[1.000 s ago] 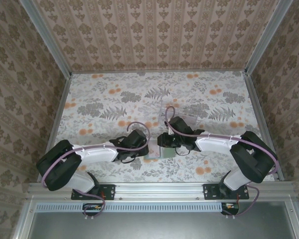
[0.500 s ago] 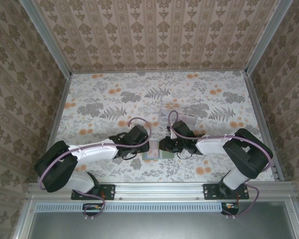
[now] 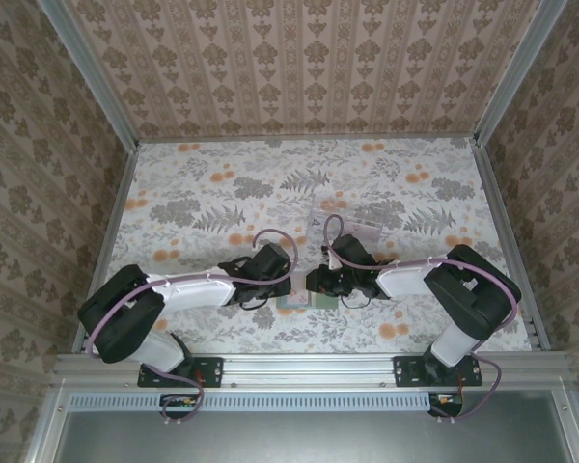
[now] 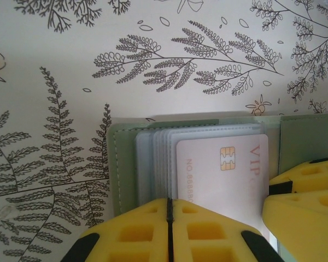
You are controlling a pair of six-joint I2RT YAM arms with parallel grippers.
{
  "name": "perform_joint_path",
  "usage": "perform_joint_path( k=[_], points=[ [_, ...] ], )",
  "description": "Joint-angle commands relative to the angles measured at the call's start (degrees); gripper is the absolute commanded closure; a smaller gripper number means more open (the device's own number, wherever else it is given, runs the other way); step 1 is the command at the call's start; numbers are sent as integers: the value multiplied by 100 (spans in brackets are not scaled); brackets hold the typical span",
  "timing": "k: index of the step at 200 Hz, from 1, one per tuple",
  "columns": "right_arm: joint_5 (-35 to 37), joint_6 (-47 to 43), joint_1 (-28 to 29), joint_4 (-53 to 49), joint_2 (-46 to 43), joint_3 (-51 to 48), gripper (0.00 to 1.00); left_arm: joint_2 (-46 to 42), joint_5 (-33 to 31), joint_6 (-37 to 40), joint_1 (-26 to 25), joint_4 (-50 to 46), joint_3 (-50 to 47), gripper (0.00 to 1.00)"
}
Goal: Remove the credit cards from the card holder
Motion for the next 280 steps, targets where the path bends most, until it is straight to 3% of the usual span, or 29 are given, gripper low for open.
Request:
perform_joint_path(
  k=[1,39,52,105,200,242,280],
  points=[
    [-135,79,-11,128,120,-7,77,101,77,-34,-38,-289,3,92],
    [-183,133,-12,215,128,-21,90,110,55,-34,-56,-321,16,92],
    [-186,141,-27,217,120,-40,100,97,42,-34,-53,-341,16,92],
    [-176,107,-328,205,-132,-397,100,174,-192,-8,-36,-617,47,96],
    [-407,-340,-1031,-479,-1366,-994,100,143,-173,107,12,-607,60,98],
    [-376,-634,-1297,-1449,-2682,-980,100,13,-156,181,27,-616,123,98],
    [81,-1332,-1303,-3052,-3672,-326,100,-313,-197,285,28,-634,260,95]
  ],
)
